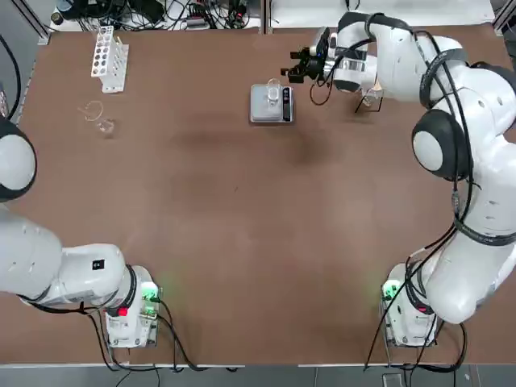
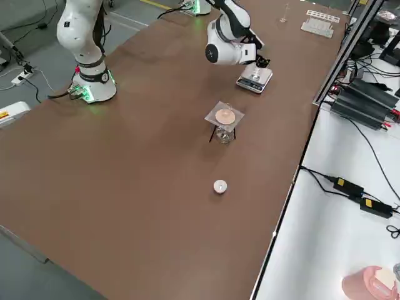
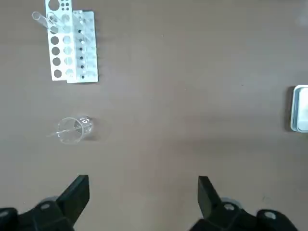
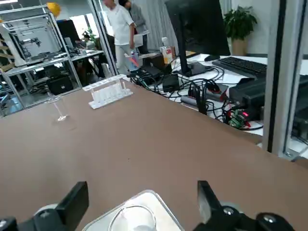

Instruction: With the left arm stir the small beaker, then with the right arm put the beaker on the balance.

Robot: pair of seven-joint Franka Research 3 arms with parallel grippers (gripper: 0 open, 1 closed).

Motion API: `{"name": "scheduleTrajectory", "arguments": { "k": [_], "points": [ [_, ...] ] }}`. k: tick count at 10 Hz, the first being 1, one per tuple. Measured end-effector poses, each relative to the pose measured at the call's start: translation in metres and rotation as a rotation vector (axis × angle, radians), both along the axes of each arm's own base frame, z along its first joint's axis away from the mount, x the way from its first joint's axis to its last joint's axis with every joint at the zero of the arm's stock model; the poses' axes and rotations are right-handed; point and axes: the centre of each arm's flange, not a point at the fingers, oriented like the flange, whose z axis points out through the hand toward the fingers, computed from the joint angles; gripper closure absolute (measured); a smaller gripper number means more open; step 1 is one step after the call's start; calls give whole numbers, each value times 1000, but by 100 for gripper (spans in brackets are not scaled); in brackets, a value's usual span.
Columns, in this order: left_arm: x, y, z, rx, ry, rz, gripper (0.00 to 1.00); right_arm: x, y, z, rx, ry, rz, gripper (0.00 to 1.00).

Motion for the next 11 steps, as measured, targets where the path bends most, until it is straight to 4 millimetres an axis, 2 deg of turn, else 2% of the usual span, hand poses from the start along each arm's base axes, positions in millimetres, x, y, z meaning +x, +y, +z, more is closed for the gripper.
{"name": "scheduleTrajectory", "arguments": {
  "k": [5,7,11],
  "points": [
    [0,2,1,0,0,3,0,-2,-15,62,-113,127,-112,0],
    [0,2,1,0,0,3,0,-3,-15,87,-128,186,-157,0],
    [0,3,1,0,0,6,0,1,-18,117,-155,295,-213,0]
  ]
}}
